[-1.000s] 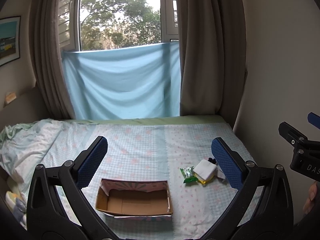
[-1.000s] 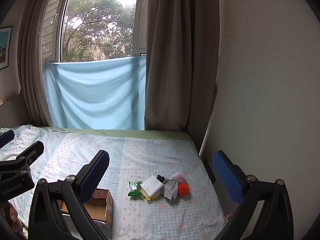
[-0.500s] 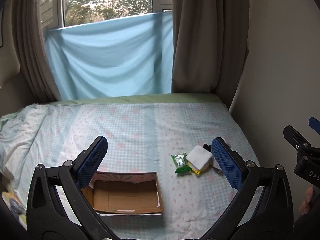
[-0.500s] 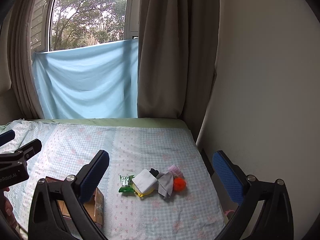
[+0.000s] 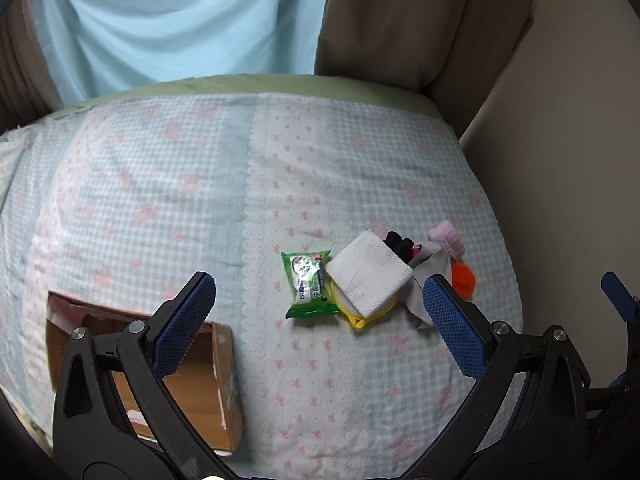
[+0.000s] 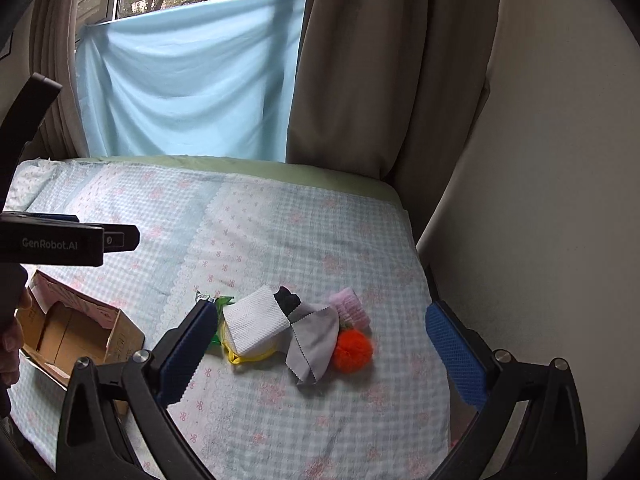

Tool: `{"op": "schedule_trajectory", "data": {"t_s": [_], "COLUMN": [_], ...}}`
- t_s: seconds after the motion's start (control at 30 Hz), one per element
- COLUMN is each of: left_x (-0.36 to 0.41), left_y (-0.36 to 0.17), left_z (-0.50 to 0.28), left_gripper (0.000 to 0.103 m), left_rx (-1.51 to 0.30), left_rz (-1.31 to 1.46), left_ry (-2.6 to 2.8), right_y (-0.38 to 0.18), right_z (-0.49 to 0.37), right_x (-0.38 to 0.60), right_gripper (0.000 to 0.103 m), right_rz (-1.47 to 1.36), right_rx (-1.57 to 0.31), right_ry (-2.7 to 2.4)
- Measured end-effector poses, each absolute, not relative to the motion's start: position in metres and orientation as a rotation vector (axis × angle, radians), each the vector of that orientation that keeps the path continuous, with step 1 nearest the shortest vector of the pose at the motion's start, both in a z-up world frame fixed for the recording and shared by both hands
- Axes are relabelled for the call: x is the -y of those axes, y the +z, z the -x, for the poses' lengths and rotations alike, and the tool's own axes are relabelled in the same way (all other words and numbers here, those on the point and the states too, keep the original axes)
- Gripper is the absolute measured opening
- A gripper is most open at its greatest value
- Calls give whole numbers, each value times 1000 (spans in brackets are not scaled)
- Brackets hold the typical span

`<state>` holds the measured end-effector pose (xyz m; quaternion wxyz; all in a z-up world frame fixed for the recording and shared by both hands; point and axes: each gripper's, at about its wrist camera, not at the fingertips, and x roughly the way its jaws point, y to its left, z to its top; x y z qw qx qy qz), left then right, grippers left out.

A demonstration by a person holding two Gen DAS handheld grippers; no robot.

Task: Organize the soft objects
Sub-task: 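Reach the left tool to the green wipes pack while the right tool reaches the white cloth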

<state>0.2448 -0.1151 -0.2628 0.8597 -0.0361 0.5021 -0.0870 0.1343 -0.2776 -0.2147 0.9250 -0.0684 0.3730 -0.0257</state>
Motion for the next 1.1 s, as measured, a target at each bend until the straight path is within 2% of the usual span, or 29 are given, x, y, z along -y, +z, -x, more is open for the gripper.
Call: {"op": "schedule_trajectory", "data": {"t_s": [0.33, 0.47, 0.6, 0.67, 0.8, 0.87, 1.03, 1.1], "left_x": [133, 130, 128, 126, 124, 124, 126, 129], "left_y": [-388, -431, -464, -475, -493, -502, -517, -524], "left_z": [-314, -332, -342, -345, -349, -351, -352, -355], "left_gripper": [99, 91, 87, 84, 83, 81, 77, 69], "left_rx": [-1259, -1319, -1378, -1404, -1436, -1455, -1489, -1501], "left_rz": [136, 164, 149, 143, 118, 101, 105, 105], "left_ry": [-173, -168, -154, -145, -131, -120, -129, -135], "right_y": [-318, -360, -400, -414, -431, -441, -460, -464], "right_z": [-193, -215, -231, -235, -240, -243, -256, -261], "right_x": [282, 275, 269, 264, 247, 237, 226, 228], "right_gripper": [103, 103, 103, 98, 98, 92, 85, 80], "right_rz": [208, 212, 213, 212, 282, 325, 367, 349], "right_rx": [-857, -884, -902, -908, -888, -875, -895, -911], "right_ry": [110, 174, 188, 194, 229, 259, 305, 309]}}
